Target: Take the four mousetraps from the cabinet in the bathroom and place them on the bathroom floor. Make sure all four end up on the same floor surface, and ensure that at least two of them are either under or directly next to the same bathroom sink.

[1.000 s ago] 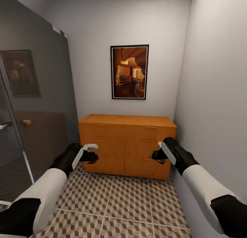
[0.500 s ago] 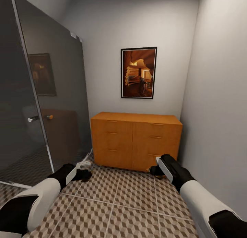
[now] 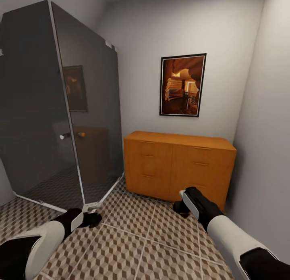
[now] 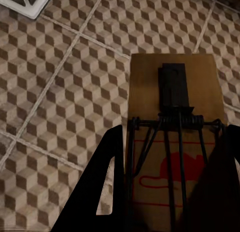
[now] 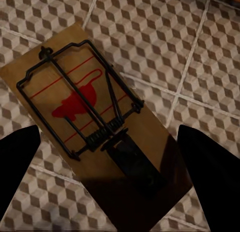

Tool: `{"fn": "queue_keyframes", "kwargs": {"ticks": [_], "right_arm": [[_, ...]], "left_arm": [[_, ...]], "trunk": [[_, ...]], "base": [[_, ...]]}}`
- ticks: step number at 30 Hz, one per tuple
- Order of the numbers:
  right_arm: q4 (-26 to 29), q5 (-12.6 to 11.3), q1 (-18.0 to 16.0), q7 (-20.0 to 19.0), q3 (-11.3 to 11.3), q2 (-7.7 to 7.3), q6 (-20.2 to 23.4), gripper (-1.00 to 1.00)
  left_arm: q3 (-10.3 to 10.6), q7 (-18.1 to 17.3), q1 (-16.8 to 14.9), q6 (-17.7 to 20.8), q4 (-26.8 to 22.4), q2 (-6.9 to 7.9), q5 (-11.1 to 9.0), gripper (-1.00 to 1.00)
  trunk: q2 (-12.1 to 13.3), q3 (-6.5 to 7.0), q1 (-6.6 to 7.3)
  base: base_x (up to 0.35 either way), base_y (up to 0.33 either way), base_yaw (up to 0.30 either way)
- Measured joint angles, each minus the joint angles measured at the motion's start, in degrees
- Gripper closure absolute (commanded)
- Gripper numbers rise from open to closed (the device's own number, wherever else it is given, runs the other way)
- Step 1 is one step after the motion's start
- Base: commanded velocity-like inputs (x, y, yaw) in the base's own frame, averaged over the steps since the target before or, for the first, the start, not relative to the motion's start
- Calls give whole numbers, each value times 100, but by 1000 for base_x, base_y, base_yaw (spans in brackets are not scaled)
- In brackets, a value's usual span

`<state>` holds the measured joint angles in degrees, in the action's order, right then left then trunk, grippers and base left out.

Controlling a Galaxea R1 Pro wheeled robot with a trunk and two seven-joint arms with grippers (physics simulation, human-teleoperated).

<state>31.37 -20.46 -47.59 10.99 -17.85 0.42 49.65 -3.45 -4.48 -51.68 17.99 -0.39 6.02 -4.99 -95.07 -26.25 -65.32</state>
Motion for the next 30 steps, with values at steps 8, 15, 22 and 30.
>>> {"fn": "queue_keyframes", "kwargs": {"ticks": [8, 15, 22, 30], "right_arm": [[-590, 9, 0, -6, 11, 7, -419, 100], [-1200, 1, 0, -9, 8, 44, -933, 100], [-1701, 465, -2, -17, 4, 292, -1063, 100], [-1720, 525, -2, -44, 3, 301, -1094, 100]], "left_arm": [[5, 58, 421, -211, 6, 122, -351, 100], [6, 76, 1059, -927, 8, 299, -956, 100], [-2, 17, 1798, -1234, 9, 481, -1509, 100], [1, -2, 1917, -1576, 16, 519, -1815, 100]], "trunk": [[0, 0, 0], [0, -1, 0], [0, 0, 0], [0, 0, 0]], "base": [[0, 0, 276], [0, 0, 276], [0, 0, 276], [0, 0, 100]]}}
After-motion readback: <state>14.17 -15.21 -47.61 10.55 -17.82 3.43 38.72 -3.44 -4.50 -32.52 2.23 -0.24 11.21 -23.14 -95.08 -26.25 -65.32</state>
